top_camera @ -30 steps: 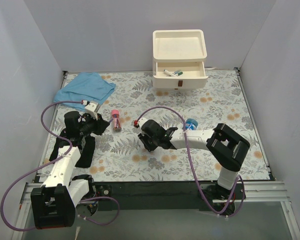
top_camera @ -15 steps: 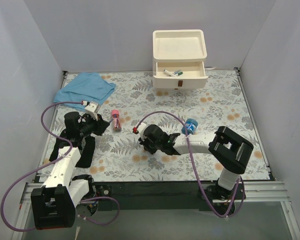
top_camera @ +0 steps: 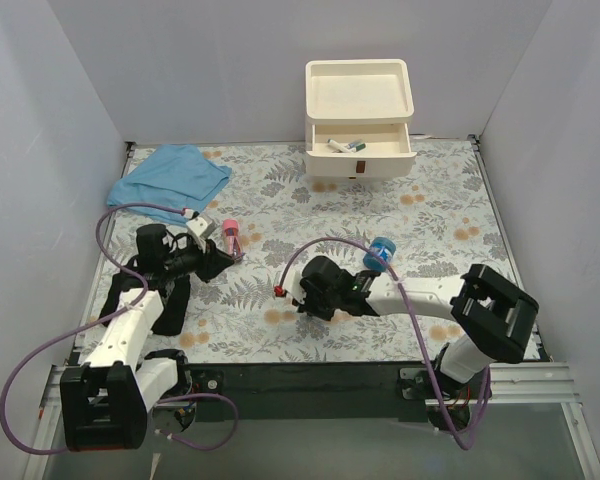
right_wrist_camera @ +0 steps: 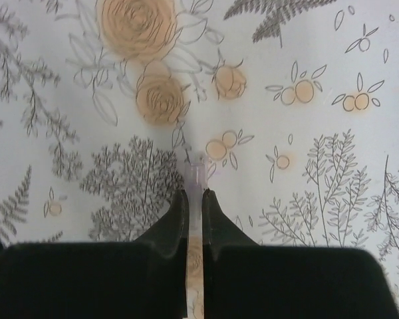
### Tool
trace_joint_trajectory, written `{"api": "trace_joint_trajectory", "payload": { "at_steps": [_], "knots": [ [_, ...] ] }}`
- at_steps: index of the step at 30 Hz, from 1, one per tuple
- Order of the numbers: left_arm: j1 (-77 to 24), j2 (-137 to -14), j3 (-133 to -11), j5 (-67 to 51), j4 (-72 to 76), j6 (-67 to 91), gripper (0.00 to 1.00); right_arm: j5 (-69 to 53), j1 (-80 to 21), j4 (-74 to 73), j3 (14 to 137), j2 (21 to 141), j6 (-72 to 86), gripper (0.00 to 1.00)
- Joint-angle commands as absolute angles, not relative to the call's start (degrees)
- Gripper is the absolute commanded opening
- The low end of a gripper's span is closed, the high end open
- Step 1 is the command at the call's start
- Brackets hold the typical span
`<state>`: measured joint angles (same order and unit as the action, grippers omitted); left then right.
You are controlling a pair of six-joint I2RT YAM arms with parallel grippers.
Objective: Sort the stationery into containers
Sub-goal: Close the pen cap on the pen.
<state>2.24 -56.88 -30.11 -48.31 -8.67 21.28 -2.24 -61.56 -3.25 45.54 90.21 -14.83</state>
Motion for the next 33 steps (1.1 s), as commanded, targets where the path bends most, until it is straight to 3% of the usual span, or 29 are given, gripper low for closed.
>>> {"api": "trace_joint_trajectory", "payload": {
  "at_steps": [1, 10, 19, 25, 33],
  "knots": [
    [-1.8, -59.0, -33.6, -61.5, -15.4, 10.3, 0.0, -8.1, -58.6, -15.1, 45.7, 83.6, -30.6, 0.01],
    [-14.8, -74.5, -39.1, -61.3, -22.5, 1.6, 0.0, -13.5, -49.7, -11.1, 37.3, 78.6, -54.5, 0.01],
    [-20.9, -86.5, -40.4, -60.5, -13.3, 10.4, 0.0, -10.1, -47.7, 3.9, 38.4, 86.6, -56.4, 0.01],
    [-24.7, -94.7, -46.7, -55.7, -11.2, 18.3, 0.0, -12.2, -47.3, 5.6, 39.6, 88.4, -56.7, 0.01],
    [-25.4, -97.5, -46.1, -53.2, -3.9, 29.8, 0.0, -15.1, -46.0, 5.4, 39.2, 87.2, -54.1, 0.01]
  ]
}}
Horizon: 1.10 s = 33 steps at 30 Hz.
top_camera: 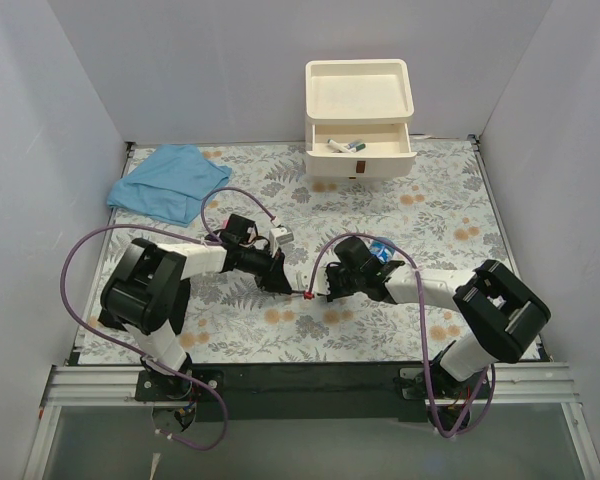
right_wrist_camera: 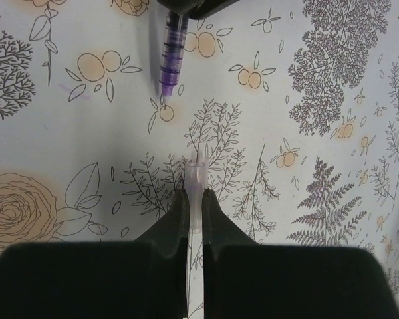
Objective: Sort the stationery into containers
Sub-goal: Close the pen cap on the pen.
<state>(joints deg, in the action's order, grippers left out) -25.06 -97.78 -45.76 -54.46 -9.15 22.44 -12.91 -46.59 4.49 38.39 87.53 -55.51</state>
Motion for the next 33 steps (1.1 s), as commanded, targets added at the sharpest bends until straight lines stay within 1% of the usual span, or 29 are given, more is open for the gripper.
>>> {"api": "trace_joint_trajectory", "payload": {
  "at_steps": [1, 6, 20, 33],
  "knots": [
    [-25.5, -97.4, -45.4, -53.2, -3.0, 30.7, 0.0, -15.6, -45.9, 4.8, 39.2, 87.4, -53.4, 0.01],
    [-25.4, -96.1, -41.4, -54.5, 5.6, 37.0, 0.0, -19.8, -45.8, 4.0, 39.1, 87.5, -51.6, 0.01],
    [-25.4, -95.8, -39.1, -56.3, 12.8, 41.7, 0.0, -20.1, -45.5, 1.3, 42.5, 91.0, -51.0, 0.01],
    [-25.4, -96.9, -38.6, -55.9, 14.9, 42.1, 0.0, -20.2, -45.4, 0.8, 43.1, 91.3, -51.0, 0.01]
  ]
}}
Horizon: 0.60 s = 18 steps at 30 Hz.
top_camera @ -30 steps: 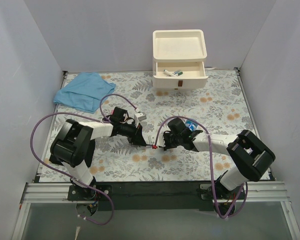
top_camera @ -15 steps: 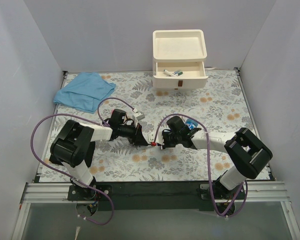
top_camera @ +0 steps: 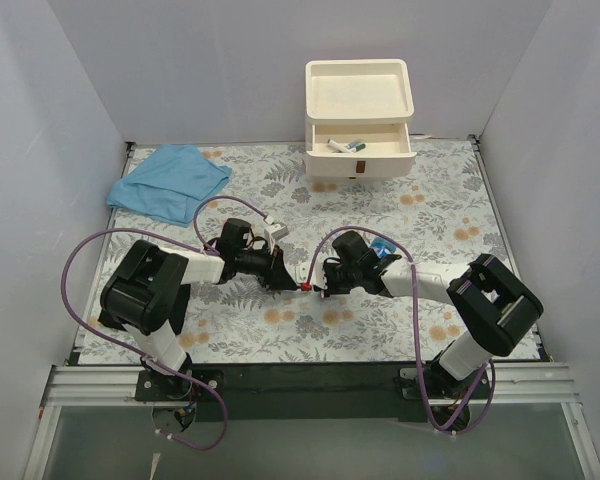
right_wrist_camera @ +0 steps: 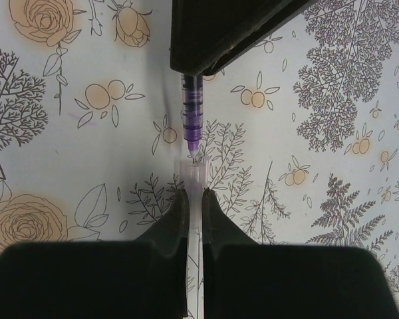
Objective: Sort the stationery into containers
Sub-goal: Close the pen cap on the pen.
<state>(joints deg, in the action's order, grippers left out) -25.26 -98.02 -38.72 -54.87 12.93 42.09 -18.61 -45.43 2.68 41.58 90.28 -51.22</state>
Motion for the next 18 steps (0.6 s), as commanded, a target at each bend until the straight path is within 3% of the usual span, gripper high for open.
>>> {"api": "trace_joint_trajectory", "payload": {
  "at_steps": [1, 18],
  "knots": [
    [-25.4, -97.1, -38.7, -55.9, 15.0, 42.2, 0.0, -20.2, -45.5, 0.8, 43.1, 91.3, -51.0, 0.01],
    [-25.4, -99.2, -38.8, -56.1, 14.5, 41.6, 0.0, -20.5, -44.4, 1.1, 43.4, 91.2, -49.7, 0.01]
  ]
}}
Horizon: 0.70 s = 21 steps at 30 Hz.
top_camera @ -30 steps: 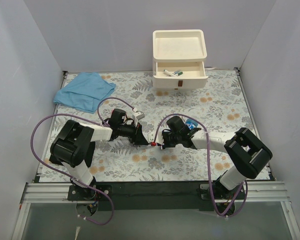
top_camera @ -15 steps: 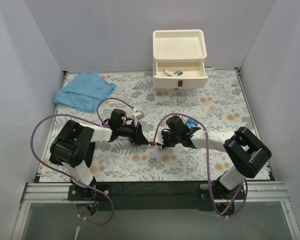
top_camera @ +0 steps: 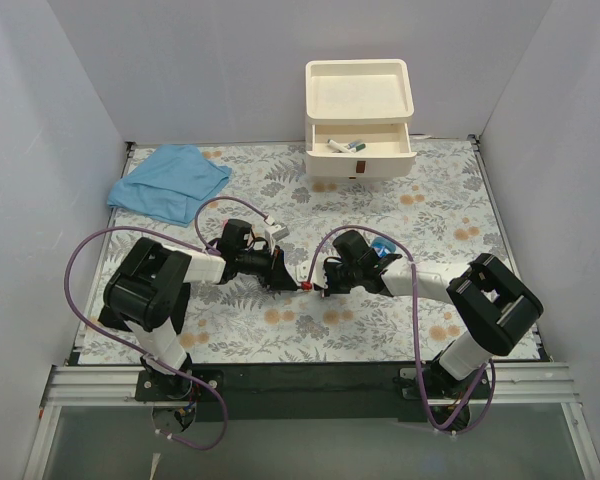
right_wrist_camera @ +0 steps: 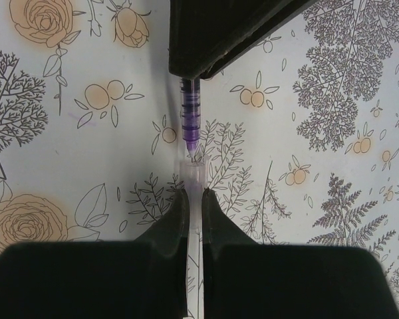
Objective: Sort the stationery into containers
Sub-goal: Close the pen cap on the pen.
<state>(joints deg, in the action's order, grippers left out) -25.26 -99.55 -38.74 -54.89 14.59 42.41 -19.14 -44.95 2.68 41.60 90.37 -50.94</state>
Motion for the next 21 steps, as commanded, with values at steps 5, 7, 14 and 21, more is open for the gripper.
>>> {"api": "trace_joint_trajectory", "payload": {
  "at_steps": [5, 7, 14, 21],
  "knots": [
    [-25.4, -100.2, -39.4, -55.8, 15.2, 41.9, 0.0, -21.2, -44.4, 1.0, 43.3, 91.1, -50.3, 0.01],
    [-25.4, -100.9, -39.5, -55.8, 15.6, 42.3, 0.0, -21.4, -44.4, 0.7, 43.3, 91.1, -50.4, 0.01],
    [-25.5, -102.6, -40.9, -56.1, 16.8, 43.0, 0.0, -21.9, -44.4, 0.1, 43.8, 91.4, -51.0, 0.01],
    [-25.7, -103.0, -41.4, -56.0, 16.9, 43.1, 0.0, -22.2, -44.4, -2.0, 45.3, 92.8, -51.4, 0.01]
  ]
}}
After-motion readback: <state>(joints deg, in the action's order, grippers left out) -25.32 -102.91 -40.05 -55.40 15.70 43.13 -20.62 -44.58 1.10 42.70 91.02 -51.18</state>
